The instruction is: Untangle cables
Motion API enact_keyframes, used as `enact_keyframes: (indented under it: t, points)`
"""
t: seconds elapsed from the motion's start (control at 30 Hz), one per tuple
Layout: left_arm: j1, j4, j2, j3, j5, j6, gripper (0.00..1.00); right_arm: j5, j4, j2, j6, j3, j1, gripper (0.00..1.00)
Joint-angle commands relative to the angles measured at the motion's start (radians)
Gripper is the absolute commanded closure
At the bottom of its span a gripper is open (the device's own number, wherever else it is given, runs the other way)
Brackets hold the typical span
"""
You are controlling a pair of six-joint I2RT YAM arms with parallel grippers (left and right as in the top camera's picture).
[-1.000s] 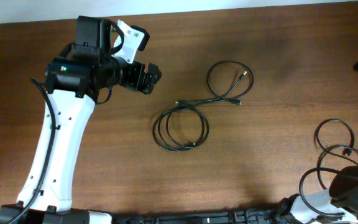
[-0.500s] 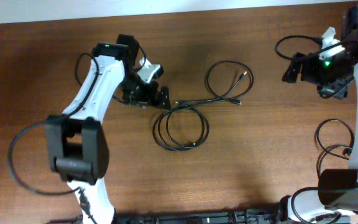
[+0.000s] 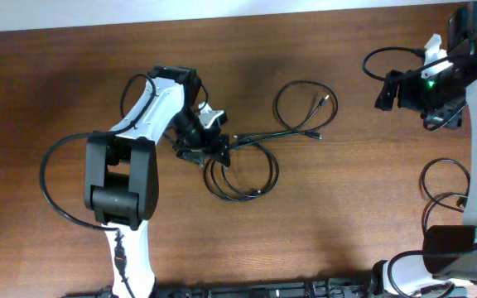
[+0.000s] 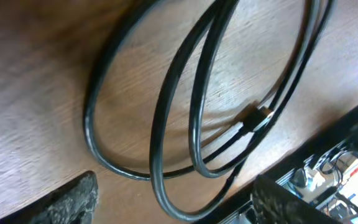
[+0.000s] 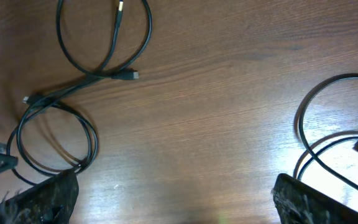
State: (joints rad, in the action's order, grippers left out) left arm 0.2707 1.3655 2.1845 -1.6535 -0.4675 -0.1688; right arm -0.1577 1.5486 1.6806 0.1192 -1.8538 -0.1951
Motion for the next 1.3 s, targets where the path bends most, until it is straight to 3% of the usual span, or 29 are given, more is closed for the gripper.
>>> enact_keyframes:
  t: [0.0, 0.07, 0.1, 0.2, 0.33, 0.47, 0.53, 0.67, 0.77, 0.87, 1.03, 1.1, 1.17, 1.27]
  points:
    - [0.041, -0.029, 0.007, 0.071, -0.007, -0.005, 0.49, 0.013, 0.004, 0.002, -0.011, 0.003, 0.005, 0.01]
    - [0.04, -0.011, 0.007, 0.067, -0.007, -0.005, 0.91, 0.013, 0.008, 0.002, -0.011, 0.003, 0.005, 0.01]
    - [0.035, 0.002, 0.003, 0.065, -0.007, -0.005, 1.0, 0.016, 0.01, 0.002, -0.011, 0.003, 0.005, 0.01]
    - [-0.006, 0.004, -0.135, 0.065, -0.003, -0.005, 1.0, 0.039, 0.019, 0.002, -0.011, 0.003, 0.005, 0.01]
    - [-0.02, -0.045, -0.552, 0.065, -0.009, -0.005, 1.0, -0.018, 0.053, 0.002, -0.033, 0.035, 0.008, 0.01]
    - [-0.02, -0.245, -0.802, 0.065, -0.222, -0.01, 1.0, -0.43, -0.054, 0.002, -0.362, 0.219, 0.114, 0.01]
    - [-0.02, -0.375, -0.877, 0.065, -0.362, -0.051, 1.0, -0.541, -0.122, 0.002, -0.473, 0.296, 0.209, 0.01]
    - [-0.02, -0.533, -0.935, 0.065, -0.443, -0.05, 1.0, -0.546, -0.274, 0.002, -0.48, 0.323, 0.392, 0.01]
    - [-0.02, -0.649, -0.938, 0.065, -0.418, -0.049, 1.0, -0.549, -0.298, 0.002, -0.478, 0.323, 0.444, 0.01]
    - [-0.02, -0.692, -0.938, 0.065, -0.412, 0.03, 0.99, -0.549, -0.322, 0.002, -0.478, 0.323, 0.45, 0.01]
    - [-0.028, -0.726, -0.946, 0.064, -0.65, 0.03, 0.92, -0.519, -0.441, 0.002, -0.474, 0.323, 0.45, 0.01]
    - [-0.072, -0.774, -0.957, 0.063, -0.68, 0.133, 1.0, -0.529, -0.526, -0.003, -0.443, 0.322, 0.45, 0.01]
    - [-0.138, -0.845, -0.967, 0.063, -0.681, 0.281, 1.0, -0.592, -0.671, -0.031, -0.389, 0.322, 0.45, 0.01]
    - [-0.15, -0.921, -0.967, 0.063, -0.772, 0.323, 1.0, -0.8, -0.846, -0.036, -0.264, 0.322, 0.451, 0.01]
